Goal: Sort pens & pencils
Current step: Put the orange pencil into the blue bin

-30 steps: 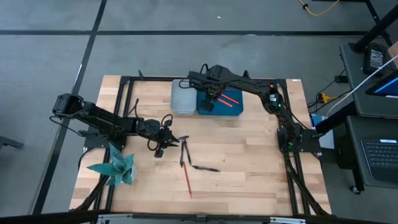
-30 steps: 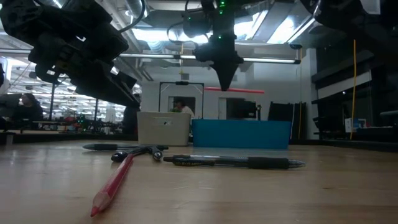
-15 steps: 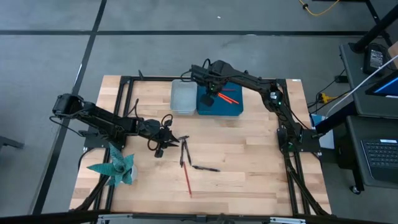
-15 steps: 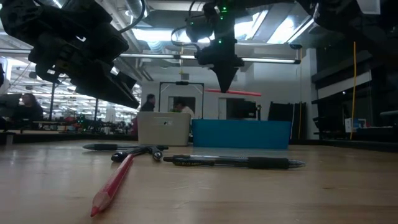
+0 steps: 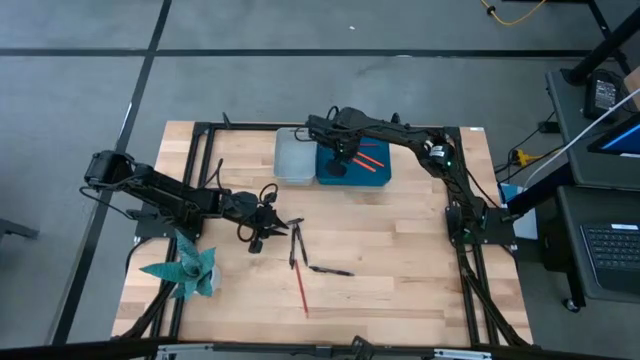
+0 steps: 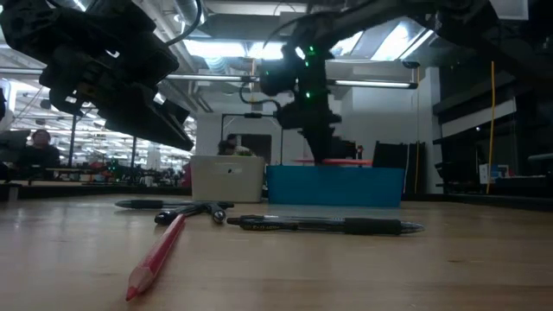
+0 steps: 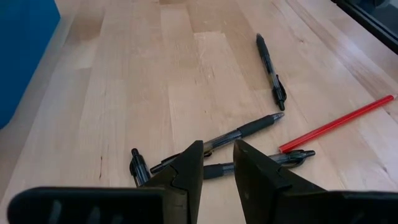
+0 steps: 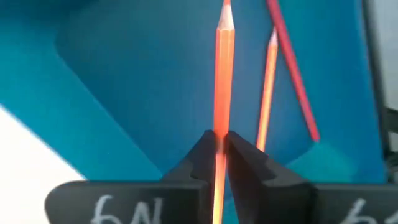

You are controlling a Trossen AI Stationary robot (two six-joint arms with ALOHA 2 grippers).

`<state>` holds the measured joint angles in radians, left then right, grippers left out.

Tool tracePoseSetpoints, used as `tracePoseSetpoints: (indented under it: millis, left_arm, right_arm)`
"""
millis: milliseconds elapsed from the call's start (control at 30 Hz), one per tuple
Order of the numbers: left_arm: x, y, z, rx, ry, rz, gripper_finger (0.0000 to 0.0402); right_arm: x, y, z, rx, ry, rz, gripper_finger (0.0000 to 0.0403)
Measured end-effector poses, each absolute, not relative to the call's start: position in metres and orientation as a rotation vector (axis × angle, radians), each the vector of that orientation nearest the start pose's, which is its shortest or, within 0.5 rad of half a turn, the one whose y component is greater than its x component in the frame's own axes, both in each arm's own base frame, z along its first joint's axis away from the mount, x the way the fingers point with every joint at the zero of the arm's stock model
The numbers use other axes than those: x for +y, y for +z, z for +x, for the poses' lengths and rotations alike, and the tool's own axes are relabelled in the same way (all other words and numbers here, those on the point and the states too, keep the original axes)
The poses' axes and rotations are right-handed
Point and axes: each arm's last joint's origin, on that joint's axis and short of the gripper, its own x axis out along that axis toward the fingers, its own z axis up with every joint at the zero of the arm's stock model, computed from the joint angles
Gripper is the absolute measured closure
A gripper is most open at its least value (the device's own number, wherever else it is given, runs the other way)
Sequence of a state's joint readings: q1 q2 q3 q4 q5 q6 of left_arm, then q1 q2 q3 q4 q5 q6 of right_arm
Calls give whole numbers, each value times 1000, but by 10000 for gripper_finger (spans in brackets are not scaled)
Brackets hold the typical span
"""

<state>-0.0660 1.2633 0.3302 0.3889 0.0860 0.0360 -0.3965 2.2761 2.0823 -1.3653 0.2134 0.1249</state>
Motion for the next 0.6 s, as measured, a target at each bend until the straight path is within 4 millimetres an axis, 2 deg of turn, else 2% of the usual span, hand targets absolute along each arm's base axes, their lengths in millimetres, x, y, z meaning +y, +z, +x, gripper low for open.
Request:
tracePoseSetpoints:
  millis: [300, 467, 600]
  left_arm:
    - [-17, 144, 216, 542, -158, 30, 319]
    - [-16, 144, 216, 542, -132, 37, 319]
    - [-15, 144, 216, 542, -112, 43, 319]
  right_arm:
    - [-194, 168, 394, 1554, -531, 333, 370]
    - [-198, 156, 390, 1545, -507, 361, 367]
    - [-201, 156, 390, 1535, -498, 350, 367]
